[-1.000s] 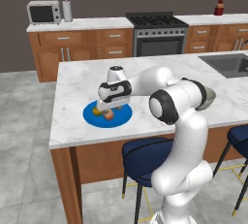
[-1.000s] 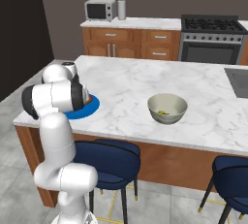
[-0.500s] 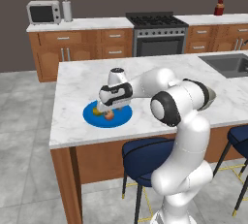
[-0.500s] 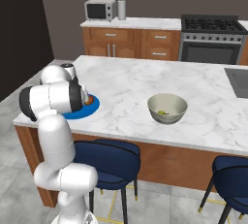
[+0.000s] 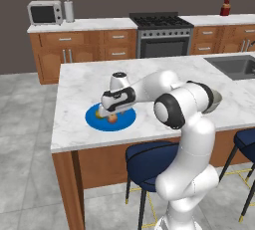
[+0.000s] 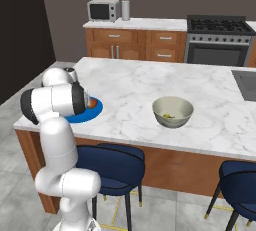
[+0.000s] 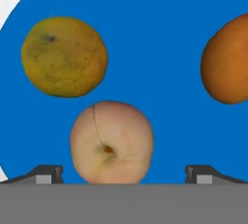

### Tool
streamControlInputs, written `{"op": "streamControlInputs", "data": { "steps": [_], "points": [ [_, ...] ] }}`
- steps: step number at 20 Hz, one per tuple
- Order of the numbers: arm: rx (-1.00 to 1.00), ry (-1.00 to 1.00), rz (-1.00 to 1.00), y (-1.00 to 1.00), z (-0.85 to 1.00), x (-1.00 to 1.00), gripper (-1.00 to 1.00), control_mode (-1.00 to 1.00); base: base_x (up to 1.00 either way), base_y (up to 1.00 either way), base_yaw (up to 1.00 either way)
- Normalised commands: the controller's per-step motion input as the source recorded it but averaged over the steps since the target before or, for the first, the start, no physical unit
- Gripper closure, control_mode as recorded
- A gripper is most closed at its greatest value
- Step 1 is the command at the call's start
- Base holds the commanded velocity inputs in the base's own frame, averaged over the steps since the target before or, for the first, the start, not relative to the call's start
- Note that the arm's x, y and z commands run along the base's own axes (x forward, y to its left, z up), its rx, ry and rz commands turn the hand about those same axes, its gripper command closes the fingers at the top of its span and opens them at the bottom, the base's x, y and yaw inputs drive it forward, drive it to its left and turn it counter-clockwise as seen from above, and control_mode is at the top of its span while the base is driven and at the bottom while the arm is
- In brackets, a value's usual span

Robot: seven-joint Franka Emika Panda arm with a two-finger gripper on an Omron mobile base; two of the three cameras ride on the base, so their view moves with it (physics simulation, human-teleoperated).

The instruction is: Take the fruits from the plate on the dining counter and place two fruits in each bowl.

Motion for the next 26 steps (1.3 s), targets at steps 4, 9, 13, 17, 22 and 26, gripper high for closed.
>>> {"op": "streamControlInputs", "data": {
  "steps": [4, 9, 13, 17, 22, 26],
  "points": [
    [0.0, 0.0, 0.0, 0.18, 0.0, 0.06, -1.0, -1.0, 0.0, 0.0, 0.0],
    [0.0, 0.0, 0.0, 0.06, -0.01, 0.1, -1.0, -1.0, 0.0, 0.0, 0.0],
    [0.02, 0.0, 0.0, -0.01, -0.1, 0.0, -1.0, -1.0, 0.0, 0.0, 0.0],
    [0.02, 0.0, 0.0, 0.0, -0.28, 0.0, -1.0, -1.0, 0.0, 0.0, 0.0],
    [0.0, 0.0, 0.0, 0.0, -0.24, 0.0, -1.0, -1.0, 0.0, 0.0, 0.0],
    [0.0, 0.0, 0.0, 0.0, -0.02, 0.0, 1.0, -1.0, 0.0, 0.0, 0.0]
  ]
}}
